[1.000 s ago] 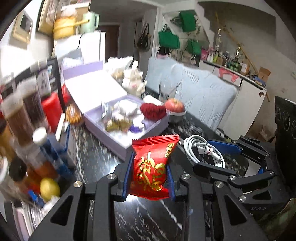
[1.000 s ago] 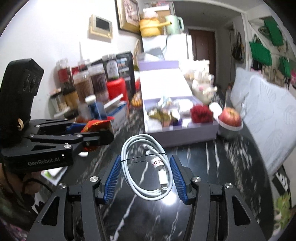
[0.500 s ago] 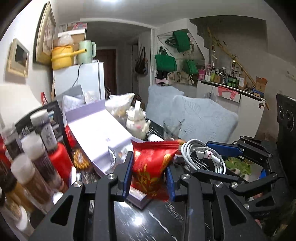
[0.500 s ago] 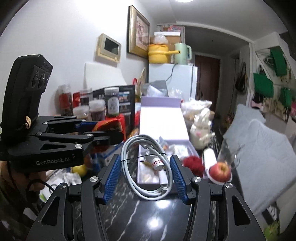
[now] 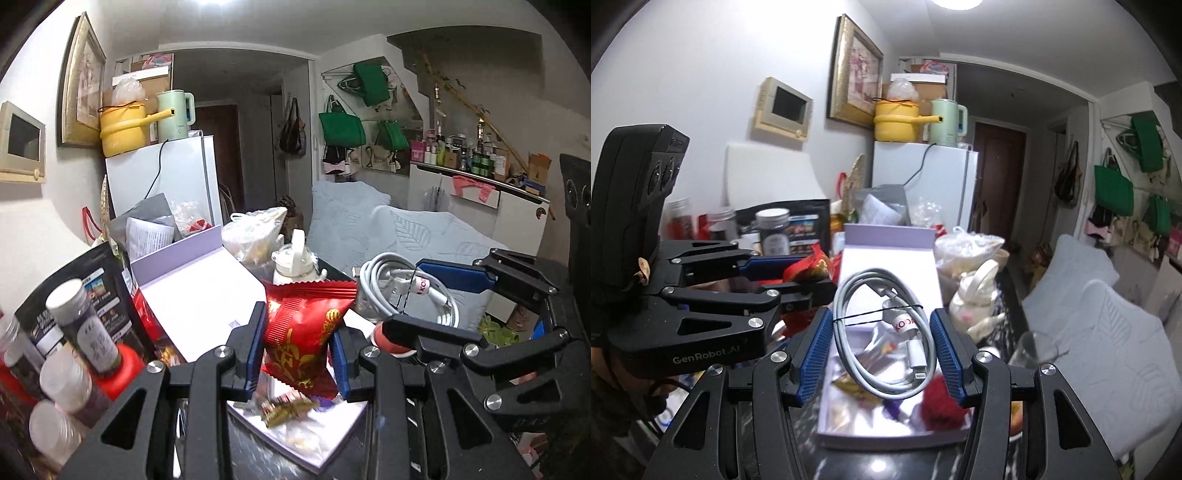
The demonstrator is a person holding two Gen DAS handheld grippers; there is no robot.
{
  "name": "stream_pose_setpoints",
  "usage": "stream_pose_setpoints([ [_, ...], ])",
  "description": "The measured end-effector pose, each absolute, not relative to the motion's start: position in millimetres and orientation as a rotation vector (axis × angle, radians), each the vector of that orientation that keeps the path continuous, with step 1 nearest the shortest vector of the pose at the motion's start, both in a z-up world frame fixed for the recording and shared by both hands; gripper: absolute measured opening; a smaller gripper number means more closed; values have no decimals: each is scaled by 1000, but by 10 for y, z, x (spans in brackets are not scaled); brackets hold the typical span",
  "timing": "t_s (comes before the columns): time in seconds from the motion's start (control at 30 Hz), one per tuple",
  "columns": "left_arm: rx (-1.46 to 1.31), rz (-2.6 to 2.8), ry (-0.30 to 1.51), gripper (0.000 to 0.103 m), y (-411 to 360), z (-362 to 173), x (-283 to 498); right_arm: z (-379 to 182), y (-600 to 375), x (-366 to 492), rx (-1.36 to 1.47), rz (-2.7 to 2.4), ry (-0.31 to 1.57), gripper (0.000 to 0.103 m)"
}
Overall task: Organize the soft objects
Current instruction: 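Carry the candy packet with the left gripper while the right carries the cable toward the box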
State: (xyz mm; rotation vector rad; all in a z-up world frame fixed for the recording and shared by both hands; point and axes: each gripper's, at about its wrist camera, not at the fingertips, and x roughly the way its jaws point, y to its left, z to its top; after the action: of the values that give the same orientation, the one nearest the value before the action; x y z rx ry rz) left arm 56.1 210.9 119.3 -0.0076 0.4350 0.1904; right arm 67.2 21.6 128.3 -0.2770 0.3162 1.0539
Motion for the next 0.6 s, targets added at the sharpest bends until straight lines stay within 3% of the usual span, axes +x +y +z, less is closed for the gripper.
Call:
stream_pose_setpoints([
  [0.33, -52, 222, 525, 31, 2422, 1048, 1206, 1326, 627, 1317, -289, 1007, 366, 54],
  [0.6, -76, 238, 641, 31, 2561, 666, 1586, 968, 869, 1749, -295, 989, 516, 54],
])
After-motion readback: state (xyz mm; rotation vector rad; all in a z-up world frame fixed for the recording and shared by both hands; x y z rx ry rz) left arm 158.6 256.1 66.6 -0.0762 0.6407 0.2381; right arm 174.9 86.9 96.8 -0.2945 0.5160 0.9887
